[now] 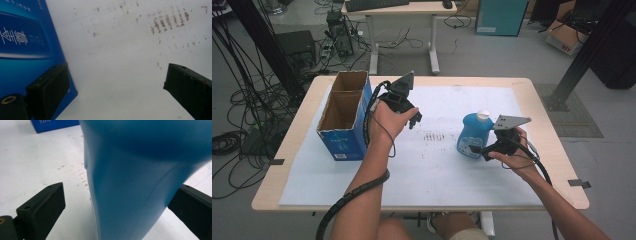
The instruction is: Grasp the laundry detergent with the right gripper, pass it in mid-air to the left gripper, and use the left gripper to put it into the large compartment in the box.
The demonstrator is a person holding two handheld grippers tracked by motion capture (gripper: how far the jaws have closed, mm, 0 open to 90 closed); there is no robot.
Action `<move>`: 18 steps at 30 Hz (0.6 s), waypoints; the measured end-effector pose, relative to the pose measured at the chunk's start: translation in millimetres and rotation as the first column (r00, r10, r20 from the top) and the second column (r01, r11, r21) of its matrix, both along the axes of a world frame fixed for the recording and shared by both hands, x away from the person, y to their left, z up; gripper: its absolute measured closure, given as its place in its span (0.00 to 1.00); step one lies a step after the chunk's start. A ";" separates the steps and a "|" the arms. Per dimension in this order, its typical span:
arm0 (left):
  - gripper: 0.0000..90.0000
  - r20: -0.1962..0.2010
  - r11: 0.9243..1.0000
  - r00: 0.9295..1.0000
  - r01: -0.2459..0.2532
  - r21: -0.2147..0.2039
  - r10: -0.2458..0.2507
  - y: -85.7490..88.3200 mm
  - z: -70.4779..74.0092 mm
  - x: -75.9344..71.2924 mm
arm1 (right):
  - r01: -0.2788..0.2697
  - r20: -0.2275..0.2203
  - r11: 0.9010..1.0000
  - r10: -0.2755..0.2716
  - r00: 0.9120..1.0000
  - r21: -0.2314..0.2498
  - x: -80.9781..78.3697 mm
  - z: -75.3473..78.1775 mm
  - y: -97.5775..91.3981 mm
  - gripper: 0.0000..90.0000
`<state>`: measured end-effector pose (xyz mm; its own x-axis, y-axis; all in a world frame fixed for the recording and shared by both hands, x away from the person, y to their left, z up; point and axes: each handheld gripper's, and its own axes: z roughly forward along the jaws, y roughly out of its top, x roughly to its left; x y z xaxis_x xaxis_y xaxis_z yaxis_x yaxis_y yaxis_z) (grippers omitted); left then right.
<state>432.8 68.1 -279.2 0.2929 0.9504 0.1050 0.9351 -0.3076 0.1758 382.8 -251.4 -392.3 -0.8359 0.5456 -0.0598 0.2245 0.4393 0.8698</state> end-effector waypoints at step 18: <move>0.07 0.002 1.000 1.000 0.003 -0.001 -0.003 -0.5 1.0 -0.1 | 0.005 0.001 1.000 -0.005 1.000 0.011 1.7 -0.3 -0.4 0.02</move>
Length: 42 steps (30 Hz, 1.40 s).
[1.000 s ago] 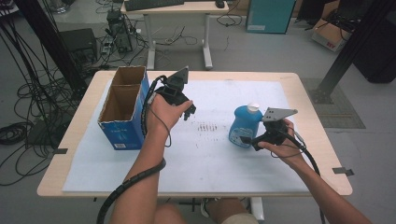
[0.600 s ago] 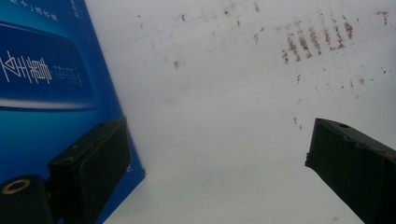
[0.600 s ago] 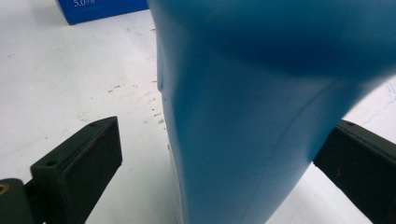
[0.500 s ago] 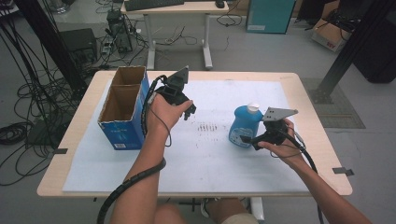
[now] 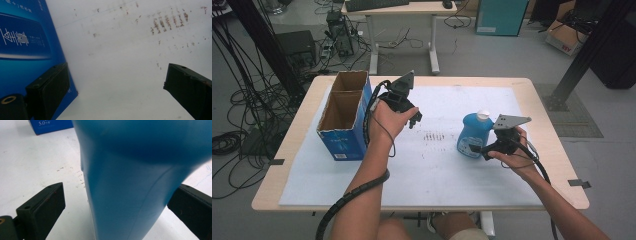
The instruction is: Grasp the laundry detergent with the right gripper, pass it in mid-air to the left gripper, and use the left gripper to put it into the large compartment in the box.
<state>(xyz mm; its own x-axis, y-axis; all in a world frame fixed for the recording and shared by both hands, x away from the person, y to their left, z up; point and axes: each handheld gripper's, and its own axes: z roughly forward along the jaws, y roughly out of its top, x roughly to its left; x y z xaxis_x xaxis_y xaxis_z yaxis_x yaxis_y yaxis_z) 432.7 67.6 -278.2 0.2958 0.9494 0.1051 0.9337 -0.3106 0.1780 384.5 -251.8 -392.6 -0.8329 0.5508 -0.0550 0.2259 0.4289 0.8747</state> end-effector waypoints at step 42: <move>0.07 0.007 1.000 1.000 0.000 0.004 0.000 -0.6 3.3 0.4 | 0.007 0.017 1.000 -0.007 1.000 0.016 1.5 -2.6 0.9 0.01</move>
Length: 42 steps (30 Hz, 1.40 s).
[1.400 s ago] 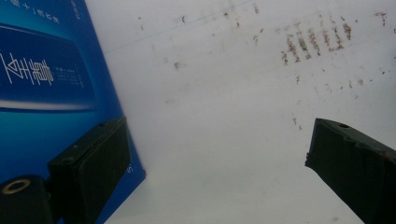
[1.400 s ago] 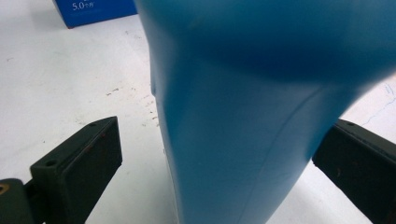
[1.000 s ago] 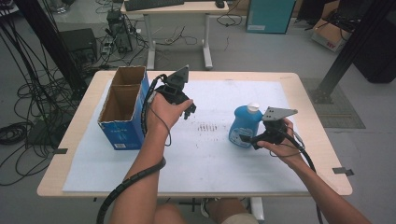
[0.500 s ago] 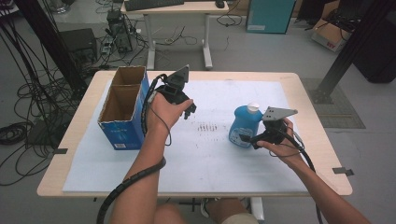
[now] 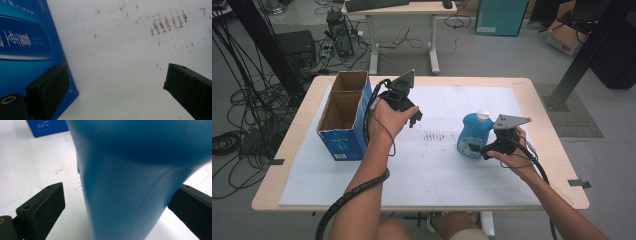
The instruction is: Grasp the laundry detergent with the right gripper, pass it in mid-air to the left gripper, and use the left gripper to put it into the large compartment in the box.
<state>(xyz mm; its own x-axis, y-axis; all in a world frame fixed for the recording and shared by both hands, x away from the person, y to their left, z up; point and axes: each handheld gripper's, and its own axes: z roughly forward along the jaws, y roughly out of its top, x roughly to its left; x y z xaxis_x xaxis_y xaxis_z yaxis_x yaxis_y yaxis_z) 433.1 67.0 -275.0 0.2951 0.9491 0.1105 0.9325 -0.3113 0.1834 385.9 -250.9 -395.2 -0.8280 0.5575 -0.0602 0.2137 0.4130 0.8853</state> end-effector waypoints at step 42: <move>0.07 -0.003 1.000 1.000 0.003 0.004 -0.003 -0.9 0.5 0.6 | 0.010 0.010 1.000 -0.010 1.000 0.012 0.8 -1.1 0.2 0.01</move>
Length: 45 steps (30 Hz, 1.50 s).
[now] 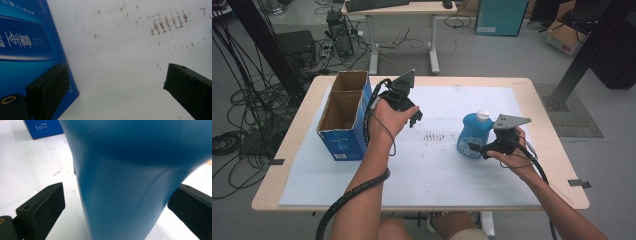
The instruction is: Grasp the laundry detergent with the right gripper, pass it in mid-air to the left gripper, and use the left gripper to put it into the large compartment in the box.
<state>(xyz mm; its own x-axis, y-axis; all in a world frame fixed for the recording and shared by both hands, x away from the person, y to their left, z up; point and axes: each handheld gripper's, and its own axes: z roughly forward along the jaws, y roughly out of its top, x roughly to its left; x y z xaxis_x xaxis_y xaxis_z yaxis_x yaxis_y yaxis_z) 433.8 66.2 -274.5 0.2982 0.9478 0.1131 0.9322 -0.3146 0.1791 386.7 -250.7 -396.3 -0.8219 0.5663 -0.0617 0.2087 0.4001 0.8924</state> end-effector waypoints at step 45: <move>0.07 -0.001 1.000 1.000 0.013 0.005 -0.013 -4.5 -0.4 -0.3 | -0.013 0.002 1.000 0.014 1.000 -0.019 3.8 -5.5 -0.2 0.29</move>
<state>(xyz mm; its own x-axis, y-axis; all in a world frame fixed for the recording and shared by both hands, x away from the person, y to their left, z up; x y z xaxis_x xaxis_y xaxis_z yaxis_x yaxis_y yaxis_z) 433.5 61.7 -274.9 0.3107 0.9432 0.1175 0.9282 -0.3277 0.1764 390.5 -250.9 -401.8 -0.8293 0.5538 -0.0742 0.2012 0.4199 0.8850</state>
